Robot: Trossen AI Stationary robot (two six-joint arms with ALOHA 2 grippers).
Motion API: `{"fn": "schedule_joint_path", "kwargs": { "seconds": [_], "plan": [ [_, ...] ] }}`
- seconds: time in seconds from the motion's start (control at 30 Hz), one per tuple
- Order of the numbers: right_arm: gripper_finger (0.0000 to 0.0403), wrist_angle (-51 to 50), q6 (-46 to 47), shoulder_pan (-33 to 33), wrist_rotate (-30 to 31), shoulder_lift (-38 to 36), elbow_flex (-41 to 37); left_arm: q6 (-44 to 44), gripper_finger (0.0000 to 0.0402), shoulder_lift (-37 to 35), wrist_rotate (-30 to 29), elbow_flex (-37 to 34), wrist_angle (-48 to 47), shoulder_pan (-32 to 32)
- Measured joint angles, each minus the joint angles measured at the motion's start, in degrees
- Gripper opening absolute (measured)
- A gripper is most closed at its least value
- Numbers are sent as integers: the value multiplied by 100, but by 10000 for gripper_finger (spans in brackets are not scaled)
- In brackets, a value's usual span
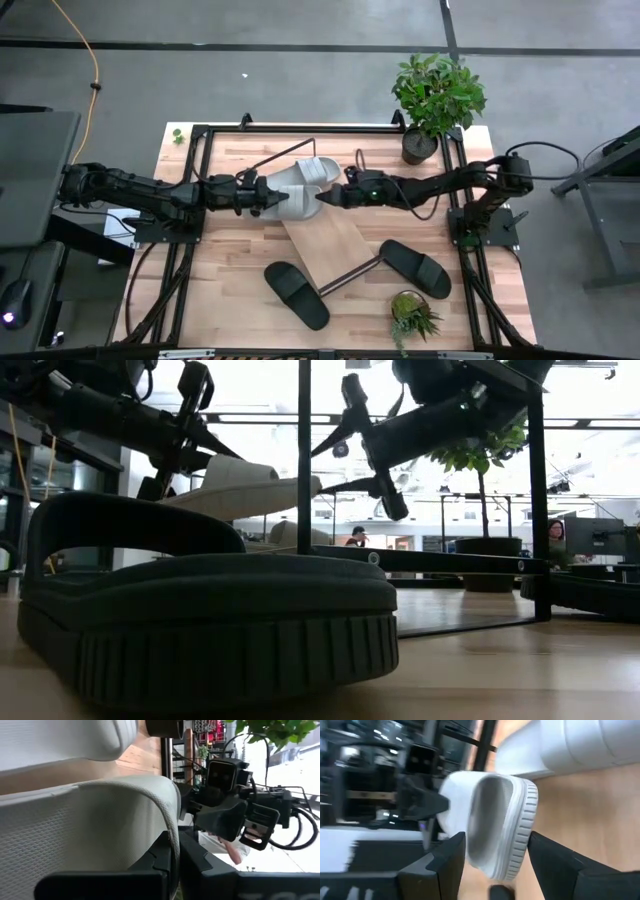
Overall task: Pick and place slides into the shelf
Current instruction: Put the gray slipper on the shelf
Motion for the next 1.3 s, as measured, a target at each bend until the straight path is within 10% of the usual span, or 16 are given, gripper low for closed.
{"fn": "schedule_joint_path", "kwargs": {
  "seconds": [0.43,1.3],
  "plan": [
    [196,-428,-107,33,24,24,163,119,3,0,18,4,154,0],
    [32,-450,-160,38,283,22,152,204,27,-2,168,4,-236,4]
  ]
}}
